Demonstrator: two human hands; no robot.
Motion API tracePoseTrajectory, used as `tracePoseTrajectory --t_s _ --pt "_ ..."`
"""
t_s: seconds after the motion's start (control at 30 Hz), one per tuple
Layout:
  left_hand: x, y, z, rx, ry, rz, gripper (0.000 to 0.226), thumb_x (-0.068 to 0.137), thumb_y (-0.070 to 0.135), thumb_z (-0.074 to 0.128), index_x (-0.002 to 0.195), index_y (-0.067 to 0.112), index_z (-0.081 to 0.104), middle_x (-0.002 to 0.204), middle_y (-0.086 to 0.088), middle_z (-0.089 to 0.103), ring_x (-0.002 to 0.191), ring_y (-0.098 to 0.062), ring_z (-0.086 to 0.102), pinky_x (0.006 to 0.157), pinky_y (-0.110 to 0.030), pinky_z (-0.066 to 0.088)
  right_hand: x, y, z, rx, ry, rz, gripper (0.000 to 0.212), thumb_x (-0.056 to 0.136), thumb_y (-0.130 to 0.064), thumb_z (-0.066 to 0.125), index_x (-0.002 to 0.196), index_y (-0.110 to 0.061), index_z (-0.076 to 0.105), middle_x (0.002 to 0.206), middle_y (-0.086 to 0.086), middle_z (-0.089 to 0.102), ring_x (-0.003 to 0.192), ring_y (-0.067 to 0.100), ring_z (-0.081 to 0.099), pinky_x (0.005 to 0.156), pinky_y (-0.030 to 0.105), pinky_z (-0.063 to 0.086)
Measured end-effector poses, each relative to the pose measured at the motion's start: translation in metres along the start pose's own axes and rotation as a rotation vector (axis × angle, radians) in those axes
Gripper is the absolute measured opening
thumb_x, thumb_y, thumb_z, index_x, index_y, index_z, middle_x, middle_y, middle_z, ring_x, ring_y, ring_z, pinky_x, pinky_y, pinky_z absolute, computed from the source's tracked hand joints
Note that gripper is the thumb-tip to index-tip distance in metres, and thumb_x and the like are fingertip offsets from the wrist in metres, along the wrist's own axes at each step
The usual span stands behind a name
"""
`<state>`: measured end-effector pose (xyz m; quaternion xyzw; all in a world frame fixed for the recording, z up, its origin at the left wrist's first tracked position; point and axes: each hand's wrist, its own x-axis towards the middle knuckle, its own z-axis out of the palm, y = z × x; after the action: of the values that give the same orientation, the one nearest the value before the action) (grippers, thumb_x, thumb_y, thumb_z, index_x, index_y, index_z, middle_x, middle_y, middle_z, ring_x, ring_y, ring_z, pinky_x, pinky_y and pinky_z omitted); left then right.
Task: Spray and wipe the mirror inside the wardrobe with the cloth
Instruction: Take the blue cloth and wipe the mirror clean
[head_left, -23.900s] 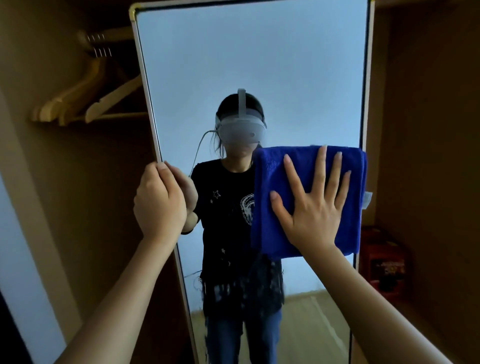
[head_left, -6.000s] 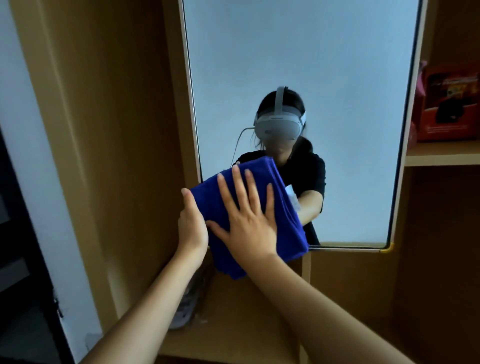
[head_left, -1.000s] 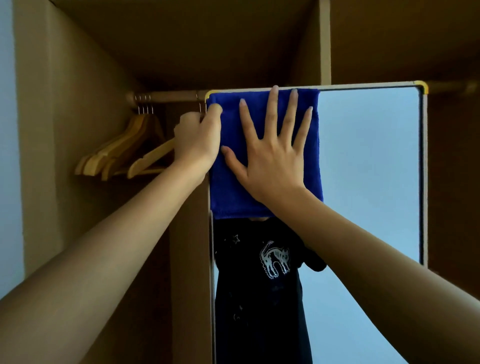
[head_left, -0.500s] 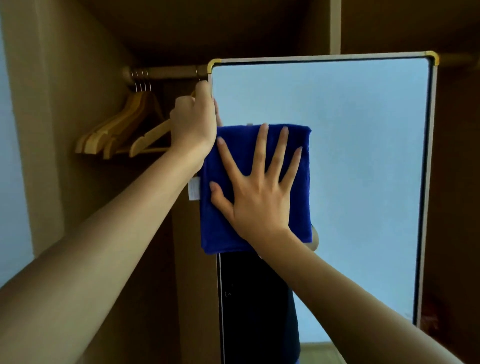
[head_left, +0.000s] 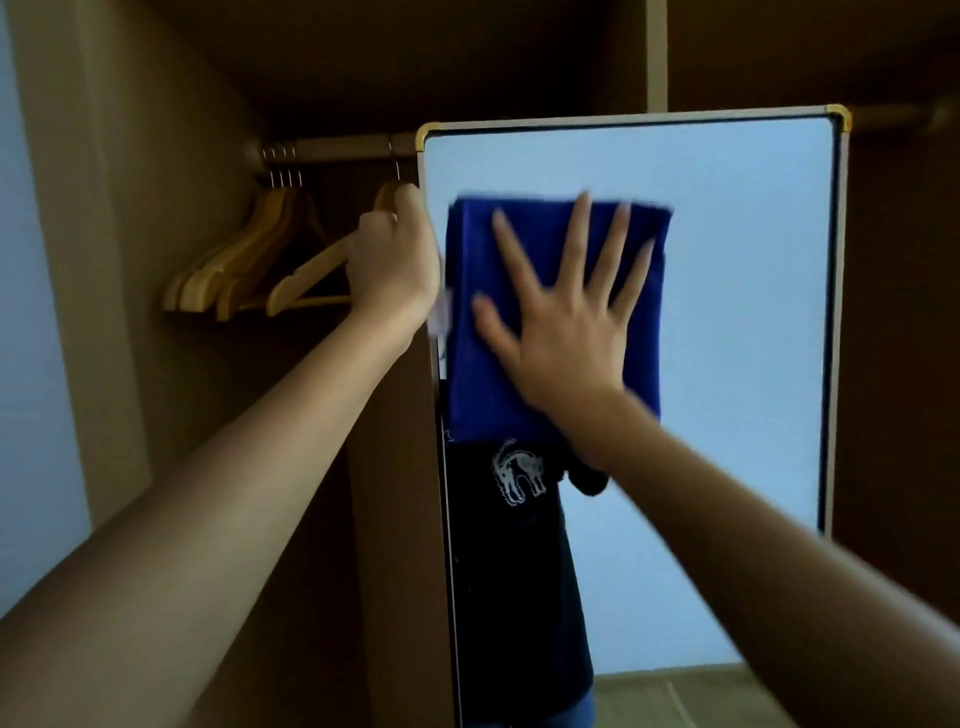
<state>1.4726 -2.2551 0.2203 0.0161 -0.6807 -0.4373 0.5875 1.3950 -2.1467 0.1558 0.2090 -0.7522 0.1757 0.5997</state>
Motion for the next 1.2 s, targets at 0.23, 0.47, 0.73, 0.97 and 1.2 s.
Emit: tracePoseTrajectory --t_s 0.23,0.47,0.73,0.97,1.2 --pt "-0.007 0.007 0.000 0.008 0.062 -0.085 0.040 0.101 0.048 0.028 0.066 0.030 0.036 0.067 0.009 0.042 0.057 0.000 0.041 0.051 -0.018 0.029 0.043 -0.005 -0.007 -0.009 0.057 0.022 0.073 0.091 -0.076 0.014 0.155 -0.040 0.009 0.162 0.022 0.002 0.146 0.049 -0.002 0.114 0.068 0.003" --pt "-0.006 0.006 0.001 0.000 0.029 -0.090 0.041 0.102 0.047 0.026 0.073 0.026 0.045 0.072 0.006 0.049 0.063 -0.002 0.047 0.060 -0.017 0.037 -0.114 -0.006 0.025 0.000 -0.052 -0.243 0.073 0.091 -0.073 0.030 0.154 -0.041 0.015 0.163 0.019 0.003 0.147 0.047 -0.005 0.115 0.066 -0.004" --pt "-0.005 -0.004 0.005 0.109 0.049 0.003 0.052 0.103 0.043 0.025 0.070 0.014 0.053 0.068 0.000 0.053 0.058 -0.004 0.048 0.045 -0.003 0.034 -0.075 0.010 0.013 0.022 -0.049 -0.147 0.071 0.090 -0.074 0.029 0.153 -0.046 0.013 0.163 0.017 0.005 0.147 0.045 -0.006 0.116 0.062 -0.007" --pt "-0.012 -0.009 0.011 0.223 0.141 0.028 0.049 0.104 0.040 0.026 0.063 0.020 0.043 0.062 0.001 0.045 0.045 0.024 0.041 0.054 0.013 0.022 0.015 0.017 -0.003 -0.010 0.048 0.030 0.069 0.093 -0.073 0.019 0.154 -0.040 0.013 0.162 0.021 0.006 0.147 0.048 0.000 0.114 0.066 0.004" --pt "-0.020 -0.018 0.011 0.216 0.120 0.064 0.048 0.103 0.042 0.028 0.061 0.026 0.045 0.064 0.007 0.051 0.060 0.003 0.050 0.052 -0.008 0.037 -0.137 0.012 0.026 0.024 -0.060 -0.165 0.071 0.090 -0.072 0.036 0.153 -0.044 0.018 0.163 0.019 0.006 0.148 0.045 -0.005 0.117 0.063 -0.004"
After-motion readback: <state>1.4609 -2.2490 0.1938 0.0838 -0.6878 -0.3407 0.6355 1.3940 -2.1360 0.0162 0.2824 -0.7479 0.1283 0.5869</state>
